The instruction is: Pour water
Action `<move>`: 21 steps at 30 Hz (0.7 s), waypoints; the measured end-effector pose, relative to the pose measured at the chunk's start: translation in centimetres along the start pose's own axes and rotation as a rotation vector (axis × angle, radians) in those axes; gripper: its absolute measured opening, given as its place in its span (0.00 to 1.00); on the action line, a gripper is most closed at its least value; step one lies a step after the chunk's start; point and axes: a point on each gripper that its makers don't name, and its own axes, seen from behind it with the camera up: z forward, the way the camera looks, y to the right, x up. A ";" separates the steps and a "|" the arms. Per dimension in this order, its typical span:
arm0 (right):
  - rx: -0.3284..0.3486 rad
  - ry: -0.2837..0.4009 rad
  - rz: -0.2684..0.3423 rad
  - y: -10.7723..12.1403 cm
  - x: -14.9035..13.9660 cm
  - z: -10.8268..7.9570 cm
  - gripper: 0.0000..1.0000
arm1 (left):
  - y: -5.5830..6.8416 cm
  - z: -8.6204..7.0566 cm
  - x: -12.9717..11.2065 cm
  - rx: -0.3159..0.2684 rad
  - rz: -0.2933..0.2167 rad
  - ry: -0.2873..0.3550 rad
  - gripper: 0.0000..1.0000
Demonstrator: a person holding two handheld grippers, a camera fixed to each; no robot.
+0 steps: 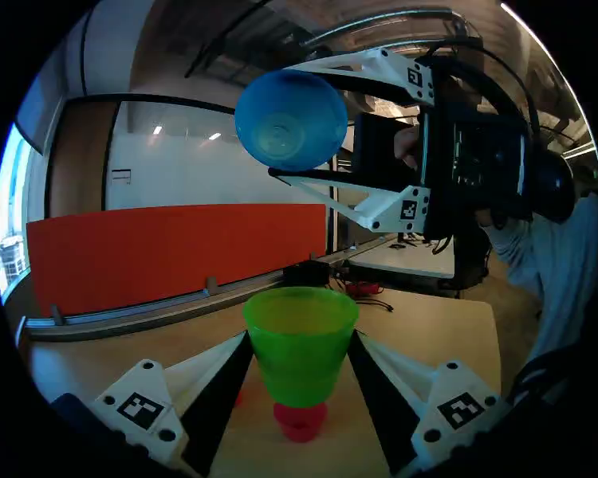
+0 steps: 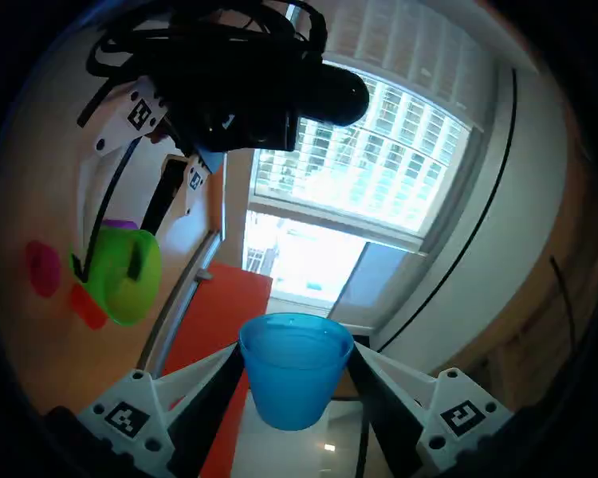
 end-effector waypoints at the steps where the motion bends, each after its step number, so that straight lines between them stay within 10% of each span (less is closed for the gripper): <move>1: -0.002 -0.001 0.010 0.0 -0.1 0.0 0.91 | 0.0 0.0 0.0 0.001 0.000 0.000 0.82; 21: -0.002 -0.010 0.607 0.5 -2.9 -2.0 0.91 | -0.3 -0.2 0.7 0.018 0.031 0.005 0.82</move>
